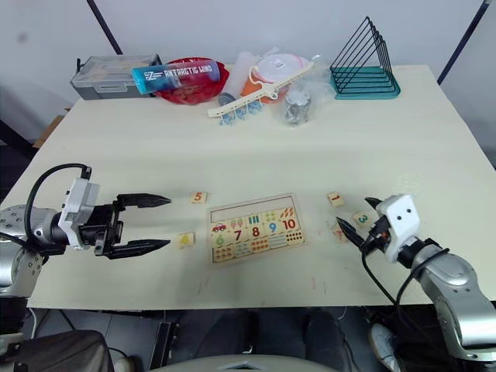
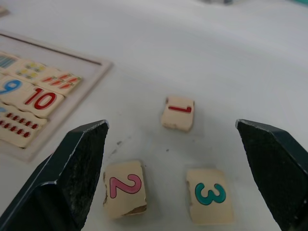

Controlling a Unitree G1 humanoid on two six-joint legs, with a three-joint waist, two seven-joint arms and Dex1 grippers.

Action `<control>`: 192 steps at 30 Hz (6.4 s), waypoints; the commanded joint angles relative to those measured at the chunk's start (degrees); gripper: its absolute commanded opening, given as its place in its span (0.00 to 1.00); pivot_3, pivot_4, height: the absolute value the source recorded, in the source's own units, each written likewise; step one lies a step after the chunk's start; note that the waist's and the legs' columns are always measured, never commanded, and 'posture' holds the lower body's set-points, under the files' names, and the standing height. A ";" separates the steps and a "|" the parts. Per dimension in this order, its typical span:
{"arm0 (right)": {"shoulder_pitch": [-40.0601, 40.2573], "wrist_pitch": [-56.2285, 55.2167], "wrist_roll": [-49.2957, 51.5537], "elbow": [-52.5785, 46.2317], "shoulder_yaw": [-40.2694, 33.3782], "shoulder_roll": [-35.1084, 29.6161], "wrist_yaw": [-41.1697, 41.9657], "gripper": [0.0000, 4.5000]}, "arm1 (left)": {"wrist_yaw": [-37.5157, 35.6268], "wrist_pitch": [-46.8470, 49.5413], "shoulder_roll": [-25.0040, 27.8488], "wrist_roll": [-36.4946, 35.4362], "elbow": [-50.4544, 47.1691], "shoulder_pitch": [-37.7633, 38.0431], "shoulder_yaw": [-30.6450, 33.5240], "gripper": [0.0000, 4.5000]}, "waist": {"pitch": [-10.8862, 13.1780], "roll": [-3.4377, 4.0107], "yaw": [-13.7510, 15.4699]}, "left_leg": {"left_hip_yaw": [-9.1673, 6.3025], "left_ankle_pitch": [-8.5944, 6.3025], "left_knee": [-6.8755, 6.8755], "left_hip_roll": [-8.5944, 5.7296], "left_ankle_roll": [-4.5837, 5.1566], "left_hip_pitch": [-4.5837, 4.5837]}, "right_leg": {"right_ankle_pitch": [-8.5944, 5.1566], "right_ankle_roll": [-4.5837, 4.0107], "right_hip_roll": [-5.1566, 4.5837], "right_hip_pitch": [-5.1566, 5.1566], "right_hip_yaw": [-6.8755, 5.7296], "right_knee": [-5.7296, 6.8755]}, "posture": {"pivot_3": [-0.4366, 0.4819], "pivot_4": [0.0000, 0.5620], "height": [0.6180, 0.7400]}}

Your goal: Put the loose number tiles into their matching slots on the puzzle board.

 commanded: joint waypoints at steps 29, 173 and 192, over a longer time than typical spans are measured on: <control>-18.08 24.88 -6.73 4.77 8.24 7.76 -13.23 0.72 | -4.48 -1.42 1.97 -5.14 -0.02 -0.97 2.00 1.00 | 0.04 0.01 -0.12 | -0.09 0.00 0.01 -0.10 0.00 -0.12 | 0.01 0.02 0.04 -0.12 -0.07 0.02 | 0.48 0.27 1.00; -72.54 4.52 -22.58 56.36 37.49 33.68 35.29 0.99 | 9.82 -1.33 -1.06 -0.88 -0.49 12.03 9.53 1.00 | 0.39 -0.04 -1.87 | 0.05 0.43 -0.56 -0.05 -0.74 -0.33 | 0.19 -0.27 0.01 -0.98 -0.27 0.19 | 0.48 0.27 1.00; -61.79 -16.38 -22.19 61.85 34.49 33.71 32.34 0.00 | 9.48 -1.49 -1.48 -0.82 -0.21 12.19 9.47 1.00 | 0.35 -0.12 -1.89 | 0.08 0.45 -0.58 -0.03 -0.77 -0.33 | 0.20 -0.28 0.02 -0.98 -0.27 0.20 | 0.48 0.27 1.00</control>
